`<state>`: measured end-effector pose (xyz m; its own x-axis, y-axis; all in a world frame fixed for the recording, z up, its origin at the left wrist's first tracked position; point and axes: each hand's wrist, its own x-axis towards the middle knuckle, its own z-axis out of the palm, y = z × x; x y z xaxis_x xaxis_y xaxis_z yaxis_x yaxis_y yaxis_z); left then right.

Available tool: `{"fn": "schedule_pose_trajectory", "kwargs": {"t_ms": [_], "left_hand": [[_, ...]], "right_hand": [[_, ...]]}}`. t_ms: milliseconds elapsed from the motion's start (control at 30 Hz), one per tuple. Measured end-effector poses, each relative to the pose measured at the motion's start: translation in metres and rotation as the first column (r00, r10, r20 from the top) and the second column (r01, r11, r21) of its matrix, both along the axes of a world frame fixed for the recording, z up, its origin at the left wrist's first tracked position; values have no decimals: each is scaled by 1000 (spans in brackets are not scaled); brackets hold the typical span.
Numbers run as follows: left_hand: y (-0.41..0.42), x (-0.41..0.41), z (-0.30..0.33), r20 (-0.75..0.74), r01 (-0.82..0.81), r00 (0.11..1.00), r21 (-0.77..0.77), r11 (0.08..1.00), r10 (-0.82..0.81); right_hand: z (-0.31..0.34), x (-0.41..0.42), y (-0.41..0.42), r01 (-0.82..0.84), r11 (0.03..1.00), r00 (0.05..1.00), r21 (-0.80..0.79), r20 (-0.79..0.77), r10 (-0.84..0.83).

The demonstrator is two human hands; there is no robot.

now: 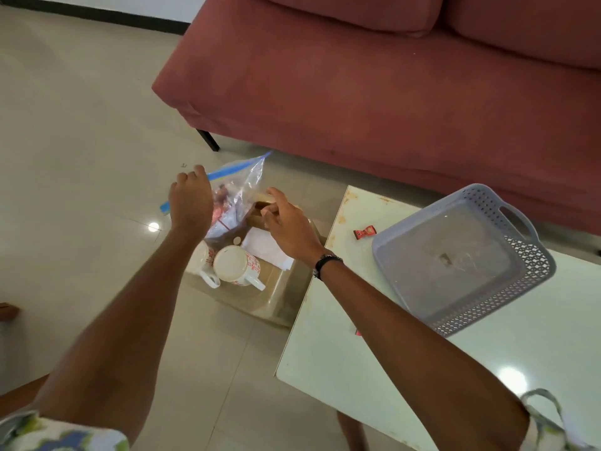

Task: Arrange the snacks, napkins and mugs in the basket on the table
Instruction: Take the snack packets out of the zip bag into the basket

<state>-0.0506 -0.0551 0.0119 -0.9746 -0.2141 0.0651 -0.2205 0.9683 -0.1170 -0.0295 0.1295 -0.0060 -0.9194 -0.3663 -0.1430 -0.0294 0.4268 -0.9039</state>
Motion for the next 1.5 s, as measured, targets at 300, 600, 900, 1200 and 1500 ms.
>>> {"fn": "schedule_pose_trajectory", "kwargs": {"t_ms": [300, 600, 900, 1200, 1500], "left_hand": [[21, -44, 103, -284, 8, 957, 215, 977, 54], [158, 18, 159, -343, 164, 929, 719, 675, 139], [269, 100, 154, 47, -101, 986, 934, 343, 163], [326, 181, 127, 606, -596, 788, 704, -387, -110], [361, 215, 141, 552, -501, 823, 816, -286, 133]], "right_hand": [[57, -20, 3, 85, 994, 996, -75, 0, -85], [151, 2, 64, 511, 786, 858, -348, 264, -441], [158, 77, 199, 666, 711, 721, -226, 438, -537], [159, 151, 283, 541, 838, 738, -66, 514, -436], [177, 204, 303, 392, 919, 767, 53, 532, -358]]}}
